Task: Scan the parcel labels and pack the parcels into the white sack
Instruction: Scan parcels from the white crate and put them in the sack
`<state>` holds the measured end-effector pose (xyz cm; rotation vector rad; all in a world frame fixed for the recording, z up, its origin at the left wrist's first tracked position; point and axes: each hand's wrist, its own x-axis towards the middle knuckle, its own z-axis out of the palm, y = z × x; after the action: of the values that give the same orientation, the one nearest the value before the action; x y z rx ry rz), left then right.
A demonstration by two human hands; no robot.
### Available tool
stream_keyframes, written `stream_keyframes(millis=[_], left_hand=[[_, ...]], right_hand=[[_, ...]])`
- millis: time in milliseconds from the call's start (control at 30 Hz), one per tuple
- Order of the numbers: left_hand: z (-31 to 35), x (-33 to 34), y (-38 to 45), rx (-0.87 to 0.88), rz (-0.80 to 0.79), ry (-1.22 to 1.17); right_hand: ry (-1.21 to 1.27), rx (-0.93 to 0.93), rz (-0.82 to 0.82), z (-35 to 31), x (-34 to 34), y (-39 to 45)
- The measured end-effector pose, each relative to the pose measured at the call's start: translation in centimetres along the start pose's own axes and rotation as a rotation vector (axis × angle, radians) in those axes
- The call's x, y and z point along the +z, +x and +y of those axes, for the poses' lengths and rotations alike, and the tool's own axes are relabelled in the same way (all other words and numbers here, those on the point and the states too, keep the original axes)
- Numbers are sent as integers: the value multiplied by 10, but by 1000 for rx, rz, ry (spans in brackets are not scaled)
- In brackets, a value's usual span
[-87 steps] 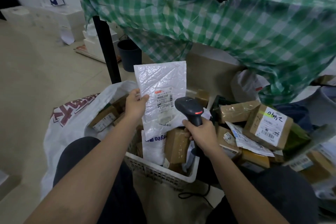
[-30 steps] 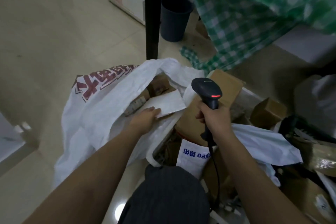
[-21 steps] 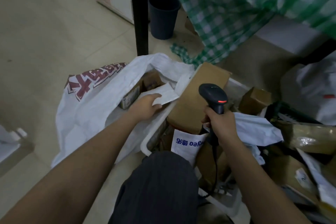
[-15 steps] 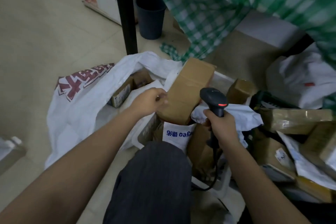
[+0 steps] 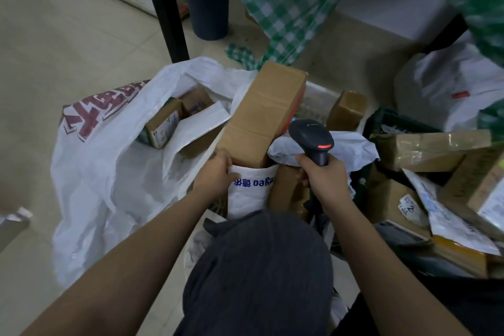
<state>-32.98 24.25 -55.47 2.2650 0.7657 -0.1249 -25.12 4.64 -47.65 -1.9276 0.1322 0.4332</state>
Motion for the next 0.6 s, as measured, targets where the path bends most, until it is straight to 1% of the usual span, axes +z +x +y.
stream_keyframes(millis=[100, 200, 300, 400, 500, 600], left_hand=[[1, -3, 0, 4, 11, -49], [10, -17, -1, 76, 0, -82], [24, -40, -2, 122, 32, -115], [49, -67, -7, 212, 57, -157], [82, -97, -17, 314, 98, -114], [112, -120, -30, 401, 91, -88]], right_hand=[[9, 5, -10, 2, -3, 5], [28, 14, 0, 5, -5, 9], [35, 20, 14, 5, -7, 7], [70, 25, 13, 2, -10, 3], [105, 22, 12, -8, -14, -7], [174, 7, 23, -24, -23, -20]])
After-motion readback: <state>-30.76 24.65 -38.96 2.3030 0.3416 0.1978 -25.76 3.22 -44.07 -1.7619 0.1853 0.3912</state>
